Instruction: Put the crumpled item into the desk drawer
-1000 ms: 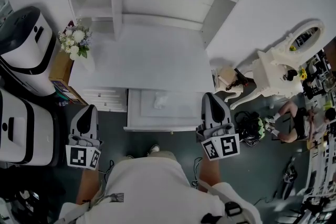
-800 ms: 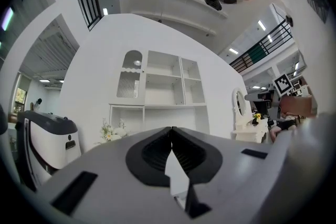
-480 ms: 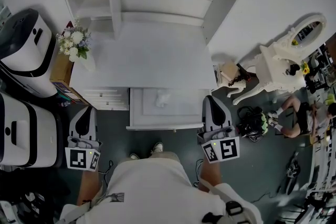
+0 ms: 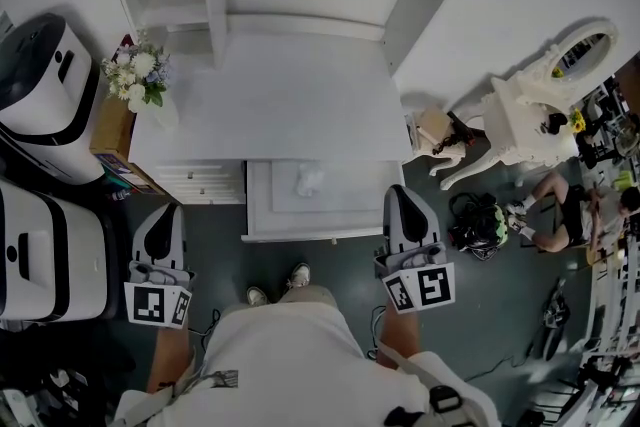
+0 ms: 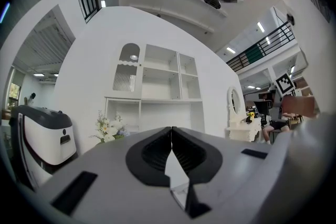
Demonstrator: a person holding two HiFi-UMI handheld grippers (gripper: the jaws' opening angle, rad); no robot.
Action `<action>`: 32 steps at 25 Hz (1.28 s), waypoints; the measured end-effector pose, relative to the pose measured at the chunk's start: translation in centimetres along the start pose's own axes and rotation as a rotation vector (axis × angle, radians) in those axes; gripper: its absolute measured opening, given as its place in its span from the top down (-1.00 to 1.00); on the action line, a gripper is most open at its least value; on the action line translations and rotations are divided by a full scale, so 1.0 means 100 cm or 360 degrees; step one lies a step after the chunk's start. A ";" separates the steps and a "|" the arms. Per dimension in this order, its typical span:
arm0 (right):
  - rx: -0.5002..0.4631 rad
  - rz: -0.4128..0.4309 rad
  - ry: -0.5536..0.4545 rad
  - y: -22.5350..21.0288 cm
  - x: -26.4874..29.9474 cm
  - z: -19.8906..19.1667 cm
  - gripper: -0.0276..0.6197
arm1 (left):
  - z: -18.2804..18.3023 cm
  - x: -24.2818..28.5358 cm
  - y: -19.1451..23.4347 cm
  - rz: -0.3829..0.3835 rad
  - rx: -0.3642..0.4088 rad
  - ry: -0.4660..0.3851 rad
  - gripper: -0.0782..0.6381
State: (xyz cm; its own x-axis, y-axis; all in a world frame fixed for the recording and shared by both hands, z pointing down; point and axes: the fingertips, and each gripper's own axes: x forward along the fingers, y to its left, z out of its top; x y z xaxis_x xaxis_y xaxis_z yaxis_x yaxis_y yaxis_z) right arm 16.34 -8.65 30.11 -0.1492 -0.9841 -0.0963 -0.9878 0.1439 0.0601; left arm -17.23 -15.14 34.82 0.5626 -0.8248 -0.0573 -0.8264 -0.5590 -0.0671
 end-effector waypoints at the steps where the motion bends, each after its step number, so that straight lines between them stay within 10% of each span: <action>1: 0.0001 0.0000 0.0005 0.002 0.000 -0.001 0.88 | -0.001 -0.001 0.001 -0.0002 -0.0005 0.0000 0.74; 32: -0.0057 0.0004 0.0022 0.000 0.008 0.006 0.89 | -0.004 0.021 -0.005 -0.0065 -0.0057 -0.0056 0.74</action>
State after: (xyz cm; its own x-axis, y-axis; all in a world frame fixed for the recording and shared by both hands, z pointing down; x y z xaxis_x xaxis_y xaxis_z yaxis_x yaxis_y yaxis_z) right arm 16.15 -9.38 29.45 -0.1508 -0.9851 -0.0824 -0.9851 0.1428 0.0960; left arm -15.62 -16.60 35.11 0.5958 -0.7980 -0.0905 -0.8027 -0.5954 -0.0346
